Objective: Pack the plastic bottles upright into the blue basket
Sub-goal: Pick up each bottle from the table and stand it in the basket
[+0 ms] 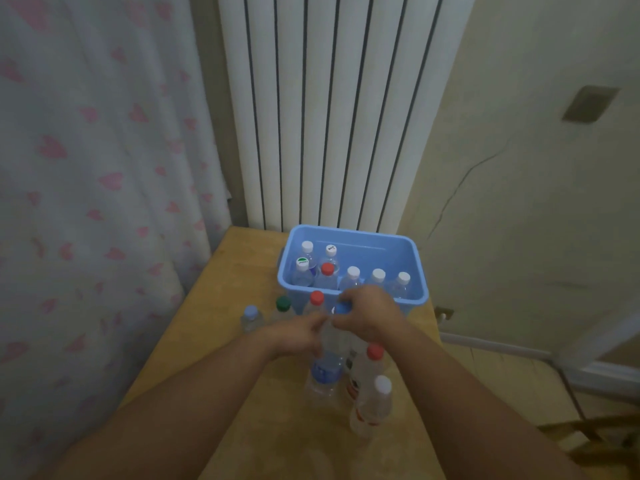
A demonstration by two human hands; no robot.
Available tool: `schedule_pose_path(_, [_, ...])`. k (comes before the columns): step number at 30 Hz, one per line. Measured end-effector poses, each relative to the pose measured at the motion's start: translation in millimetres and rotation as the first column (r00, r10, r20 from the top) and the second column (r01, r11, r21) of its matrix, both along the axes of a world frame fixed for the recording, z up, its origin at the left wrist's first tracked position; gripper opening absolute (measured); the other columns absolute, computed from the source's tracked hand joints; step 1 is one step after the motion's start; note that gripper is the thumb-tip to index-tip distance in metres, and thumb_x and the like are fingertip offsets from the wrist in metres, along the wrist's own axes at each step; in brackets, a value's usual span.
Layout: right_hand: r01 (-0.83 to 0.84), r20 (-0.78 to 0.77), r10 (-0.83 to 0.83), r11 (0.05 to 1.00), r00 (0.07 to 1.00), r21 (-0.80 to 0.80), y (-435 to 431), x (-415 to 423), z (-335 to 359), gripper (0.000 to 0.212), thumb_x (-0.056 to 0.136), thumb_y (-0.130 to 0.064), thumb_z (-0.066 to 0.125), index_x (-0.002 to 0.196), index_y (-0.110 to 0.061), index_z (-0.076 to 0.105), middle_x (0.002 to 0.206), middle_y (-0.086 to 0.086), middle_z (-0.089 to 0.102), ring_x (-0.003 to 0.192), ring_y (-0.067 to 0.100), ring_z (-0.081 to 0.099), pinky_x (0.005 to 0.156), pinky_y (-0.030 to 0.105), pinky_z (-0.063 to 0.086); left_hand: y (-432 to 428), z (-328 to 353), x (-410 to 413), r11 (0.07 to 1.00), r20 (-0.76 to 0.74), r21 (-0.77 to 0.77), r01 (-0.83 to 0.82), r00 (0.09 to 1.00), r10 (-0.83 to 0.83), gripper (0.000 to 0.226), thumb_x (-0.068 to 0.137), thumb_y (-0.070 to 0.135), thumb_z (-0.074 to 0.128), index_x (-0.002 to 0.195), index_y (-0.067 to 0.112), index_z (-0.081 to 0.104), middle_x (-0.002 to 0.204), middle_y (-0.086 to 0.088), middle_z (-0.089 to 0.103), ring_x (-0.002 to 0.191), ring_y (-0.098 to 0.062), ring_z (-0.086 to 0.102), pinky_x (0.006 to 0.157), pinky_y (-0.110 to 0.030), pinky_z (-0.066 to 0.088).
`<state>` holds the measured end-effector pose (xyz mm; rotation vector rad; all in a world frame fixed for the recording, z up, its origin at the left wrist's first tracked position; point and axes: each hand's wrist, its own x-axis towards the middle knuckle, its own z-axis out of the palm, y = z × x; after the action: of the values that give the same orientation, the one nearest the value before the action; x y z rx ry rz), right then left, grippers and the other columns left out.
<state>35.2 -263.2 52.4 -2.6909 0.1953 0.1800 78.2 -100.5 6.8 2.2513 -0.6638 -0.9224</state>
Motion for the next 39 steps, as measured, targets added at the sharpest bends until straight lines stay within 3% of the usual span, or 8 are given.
schedule_pose_path(3, [0.099,0.159,-0.12,0.986,0.98,0.136,-0.3,8.3,29.9,0.051,0.072,-0.041,0.073,0.12,-0.026,0.063,0.105,-0.002,0.067,0.09,0.014,0.061,0.079,0.028,0.051,-0.2,13.4,14.5,0.977,-0.098,-0.172,-0.13,0.989,0.115,0.068,0.066,0.022,0.075,0.128,0.036,0.054,0.121,-0.001,0.063,0.109,-0.02,0.061,0.096,-0.047,0.054])
schedule_pose_path(7, [0.173,0.29,-0.261,0.94,0.921,0.295,1.3,22.6,58.5,0.044,0.075,-0.039,0.073,0.116,-0.026,0.064,0.095,-0.009,0.063,0.092,0.013,0.063,0.083,0.029,0.05,-1.9,50.6,31.3,0.917,-0.126,-0.334,-0.216,0.975,0.184,0.051,0.076,0.018,0.082,0.119,0.031,0.059,0.115,0.011,0.067,0.11,-0.012,0.062,0.081,-0.021,0.055])
schedule_pose_path(11, [0.146,0.396,-0.308,0.91,0.865,0.389,5.5,38.3,79.6,0.038,0.079,-0.034,0.07,0.115,-0.022,0.066,0.102,-0.006,0.068,0.09,0.008,0.061,0.08,0.023,0.045,-3.8,74.2,47.6,0.859,-0.112,-0.44,-0.261,0.965,0.236,0.057,0.059,0.041,0.087,0.111,0.033,0.064,0.112,0.007,0.072,0.109,-0.014,0.066,0.096,-0.04,0.054])
schedule_pose_path(16, [0.138,0.434,-0.31,0.914,0.846,0.382,13.1,52.1,96.2,0.039,0.082,-0.034,0.069,0.118,-0.02,0.065,0.1,-0.009,0.065,0.09,0.006,0.06,0.079,0.02,0.044,-1.3,84.7,64.3,0.829,-0.117,-0.493,-0.264,0.964,0.238,0.038,0.075,0.026,0.083,0.107,0.034,0.064,0.109,0.007,0.072,0.105,-0.011,0.066,0.098,-0.04,0.053])
schedule_pose_path(20, [0.154,0.442,-0.331,0.908,0.834,0.388,24.7,64.8,98.6,0.04,0.083,-0.034,0.068,0.12,-0.021,0.064,0.105,-0.008,0.066,0.09,0.008,0.061,0.086,0.028,0.051,8.1,87.3,81.6,0.832,-0.114,-0.494,-0.252,0.968,0.225,0.046,0.068,0.034,0.085,0.11,0.035,0.065,0.111,0.008,0.072,0.107,-0.014,0.066,0.096,-0.042,0.054])
schedule_pose_path(26, [0.173,0.461,-0.357,0.902,0.813,0.395,43.4,81.9,97.3,0.04,0.086,-0.034,0.065,0.124,-0.025,0.06,0.11,-0.009,0.066,0.075,0.005,0.055,0.081,0.03,0.053,16.9,88.8,105.0,0.829,-0.056,-0.508,-0.236,0.969,0.241,0.05,0.072,0.029,0.085,0.114,0.034,0.059,0.116,0.009,0.067,0.11,-0.013,0.062,0.094,-0.039,0.053])
schedule_pose_path(31, [0.189,0.475,-0.356,0.912,0.805,0.364,45.4,91.3,98.7,0.04,0.089,-0.032,0.06,0.129,-0.031,0.055,0.111,-0.013,0.063,0.072,0.003,0.055,0.068,0.021,0.046,6.3,93.9,123.9,0.826,0.005,-0.511,-0.236,0.961,0.277,0.066,0.072,0.025,0.086,0.129,0.028,0.053,0.122,0.007,0.062,0.112,-0.017,0.058,0.095,-0.039,0.052])
schedule_pose_path(39, [0.237,0.455,-0.402,0.896,0.795,0.377,1.4,117.3,101.0,0.037,0.089,-0.031,0.061,0.125,-0.035,0.057,0.077,-0.004,0.059,0.068,0.011,0.056,0.06,0.022,0.045,-46.4,97.6,155.8,0.819,0.018,-0.534,-0.212,0.965,0.262,0.073,0.067,0.027,0.089,0.128,0.029,0.05,0.116,0.009,0.062,0.107,-0.012,0.06,0.095,-0.038,0.054])
